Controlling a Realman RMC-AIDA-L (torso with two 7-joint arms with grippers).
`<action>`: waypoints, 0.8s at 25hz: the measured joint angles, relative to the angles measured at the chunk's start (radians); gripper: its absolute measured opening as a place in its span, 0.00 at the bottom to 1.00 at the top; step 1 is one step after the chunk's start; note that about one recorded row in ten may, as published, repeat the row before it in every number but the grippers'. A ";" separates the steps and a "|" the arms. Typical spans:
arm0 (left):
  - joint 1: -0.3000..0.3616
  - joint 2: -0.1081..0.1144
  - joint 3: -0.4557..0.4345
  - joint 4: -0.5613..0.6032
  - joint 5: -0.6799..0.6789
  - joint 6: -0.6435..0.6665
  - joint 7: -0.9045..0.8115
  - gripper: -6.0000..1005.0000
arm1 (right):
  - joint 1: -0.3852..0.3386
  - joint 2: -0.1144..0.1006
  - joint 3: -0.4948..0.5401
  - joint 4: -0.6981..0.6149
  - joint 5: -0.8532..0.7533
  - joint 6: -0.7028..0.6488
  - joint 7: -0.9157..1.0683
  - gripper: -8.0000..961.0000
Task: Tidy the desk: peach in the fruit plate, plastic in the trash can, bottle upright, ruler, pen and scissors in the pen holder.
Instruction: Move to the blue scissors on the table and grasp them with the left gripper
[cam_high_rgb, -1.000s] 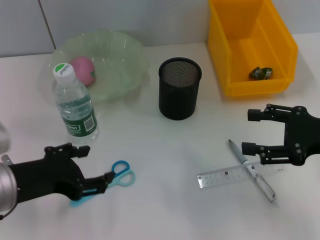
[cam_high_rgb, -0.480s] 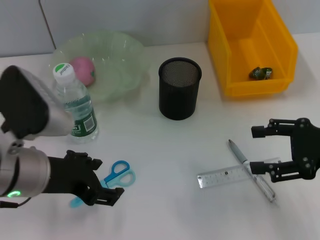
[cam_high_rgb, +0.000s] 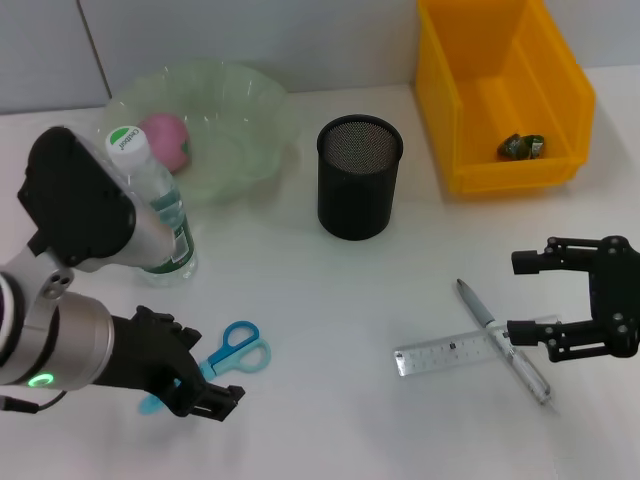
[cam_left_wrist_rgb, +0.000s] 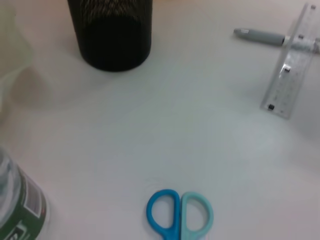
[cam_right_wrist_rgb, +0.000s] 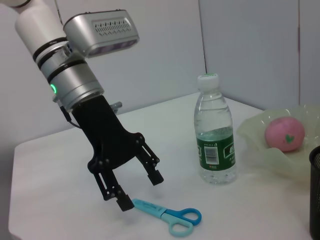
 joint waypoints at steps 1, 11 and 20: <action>0.000 0.000 0.000 0.000 0.000 0.000 0.000 0.82 | 0.000 0.000 0.000 0.001 0.000 0.000 -0.001 0.87; -0.072 -0.001 0.045 -0.010 0.046 0.030 -0.051 0.82 | -0.002 0.006 0.001 0.011 -0.003 0.004 -0.011 0.87; -0.173 -0.002 0.048 -0.071 0.095 0.061 -0.093 0.82 | -0.004 -0.011 0.013 0.042 -0.005 -0.007 -0.023 0.87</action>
